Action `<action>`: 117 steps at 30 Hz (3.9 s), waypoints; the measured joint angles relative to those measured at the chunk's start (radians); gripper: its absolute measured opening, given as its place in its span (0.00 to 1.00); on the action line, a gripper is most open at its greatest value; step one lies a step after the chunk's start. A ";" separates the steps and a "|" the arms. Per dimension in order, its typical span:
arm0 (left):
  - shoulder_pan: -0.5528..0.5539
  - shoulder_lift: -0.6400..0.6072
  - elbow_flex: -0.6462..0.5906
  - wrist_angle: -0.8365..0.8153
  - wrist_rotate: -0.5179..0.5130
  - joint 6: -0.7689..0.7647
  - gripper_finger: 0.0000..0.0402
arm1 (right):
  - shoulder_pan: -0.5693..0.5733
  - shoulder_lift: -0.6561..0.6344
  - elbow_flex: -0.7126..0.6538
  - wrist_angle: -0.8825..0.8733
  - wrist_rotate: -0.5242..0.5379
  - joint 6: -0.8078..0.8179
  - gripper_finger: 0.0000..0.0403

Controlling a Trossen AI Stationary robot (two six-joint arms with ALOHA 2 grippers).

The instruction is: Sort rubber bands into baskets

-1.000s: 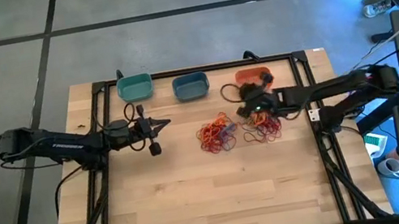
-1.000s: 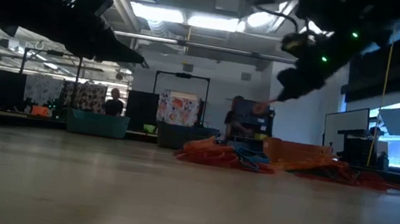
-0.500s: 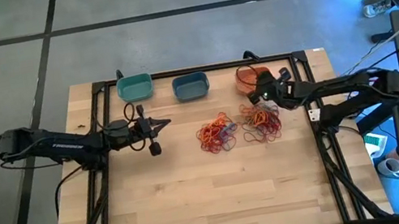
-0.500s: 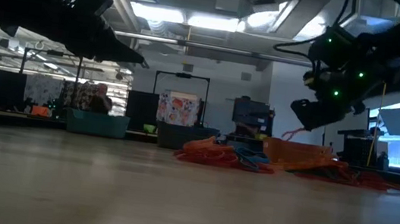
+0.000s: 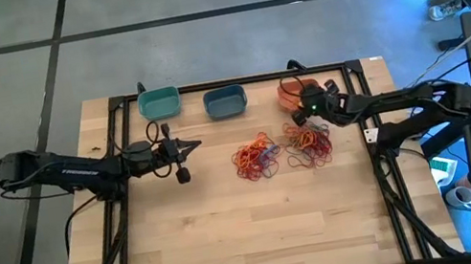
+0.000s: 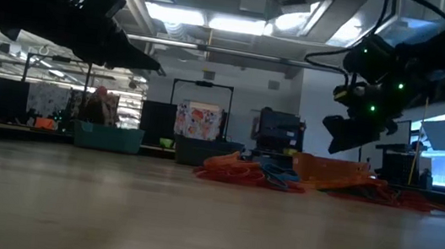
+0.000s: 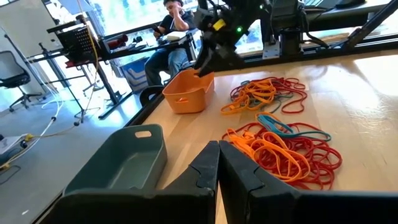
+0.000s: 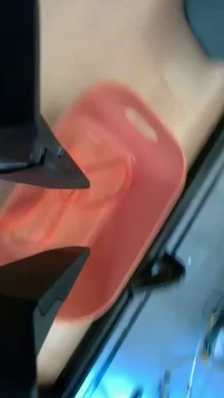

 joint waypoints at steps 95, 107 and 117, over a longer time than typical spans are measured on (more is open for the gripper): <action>0.000 0.000 0.000 0.004 0.000 -0.012 0.01 | -0.037 0.037 0.059 0.046 -0.027 -0.090 0.29; 0.000 0.000 0.000 0.005 0.000 -0.009 0.01 | 0.132 0.033 0.059 0.046 -0.462 -0.117 0.42; 0.000 0.000 0.000 0.005 0.000 -0.011 0.01 | 0.234 0.095 0.060 0.018 -0.367 -0.119 0.42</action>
